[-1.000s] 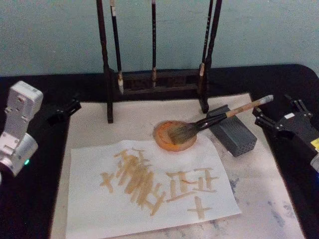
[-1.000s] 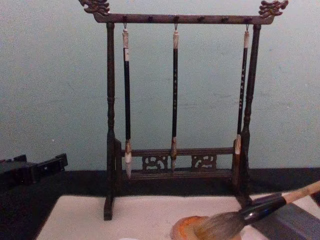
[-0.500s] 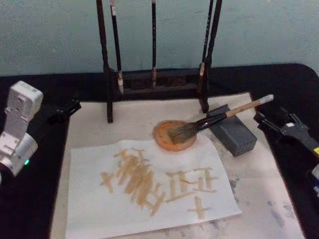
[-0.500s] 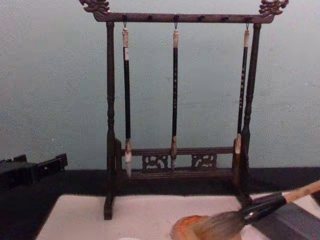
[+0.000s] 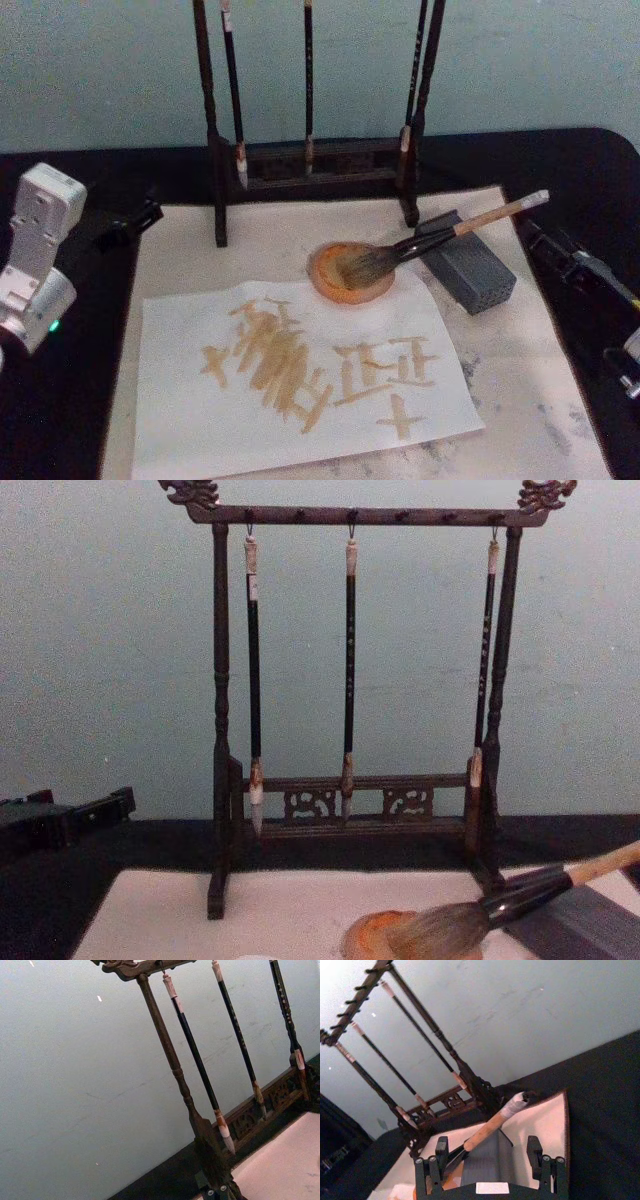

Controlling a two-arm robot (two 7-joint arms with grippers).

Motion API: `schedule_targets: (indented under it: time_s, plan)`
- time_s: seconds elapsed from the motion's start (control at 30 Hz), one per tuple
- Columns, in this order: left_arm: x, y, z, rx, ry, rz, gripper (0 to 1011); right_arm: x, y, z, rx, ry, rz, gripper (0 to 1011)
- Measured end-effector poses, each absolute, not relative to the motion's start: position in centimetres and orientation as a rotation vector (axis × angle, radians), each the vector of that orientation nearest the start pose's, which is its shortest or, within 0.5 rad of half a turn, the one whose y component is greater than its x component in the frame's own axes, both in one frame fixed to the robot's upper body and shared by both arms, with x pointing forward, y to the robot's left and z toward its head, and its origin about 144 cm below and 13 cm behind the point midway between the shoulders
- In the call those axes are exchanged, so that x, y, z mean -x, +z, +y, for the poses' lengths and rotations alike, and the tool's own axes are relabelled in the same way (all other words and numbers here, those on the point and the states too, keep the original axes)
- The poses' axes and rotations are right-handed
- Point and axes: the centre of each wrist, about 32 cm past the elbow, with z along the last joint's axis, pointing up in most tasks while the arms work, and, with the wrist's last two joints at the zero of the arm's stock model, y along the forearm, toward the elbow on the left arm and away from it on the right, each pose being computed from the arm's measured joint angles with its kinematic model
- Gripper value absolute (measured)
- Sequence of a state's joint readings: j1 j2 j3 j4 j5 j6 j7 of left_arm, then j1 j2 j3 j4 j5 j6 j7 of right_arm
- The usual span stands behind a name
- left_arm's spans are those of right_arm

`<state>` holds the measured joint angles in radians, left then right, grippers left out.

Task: Pick up the brush from the inkstone, write on the paper, then place the brush back to its original position.

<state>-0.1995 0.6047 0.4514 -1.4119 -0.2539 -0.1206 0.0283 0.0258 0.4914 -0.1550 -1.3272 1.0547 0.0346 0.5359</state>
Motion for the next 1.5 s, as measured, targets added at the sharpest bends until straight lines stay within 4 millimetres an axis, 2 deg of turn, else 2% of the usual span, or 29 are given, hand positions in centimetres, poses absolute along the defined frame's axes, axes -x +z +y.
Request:
schedule_targets:
  time_s: [0.5,1.5]
  plan:
    - [-48.9,114.0,31.0,-0.304,1.248,-0.285,1002,-47.2,108.8,-36.8,-0.426,-1.065,0.644,1008]
    - [-48.9,114.0,31.0,-0.304,1.248,-0.285,1002,-50.6,107.7,-36.2,-0.516,-0.966,0.736,1008]
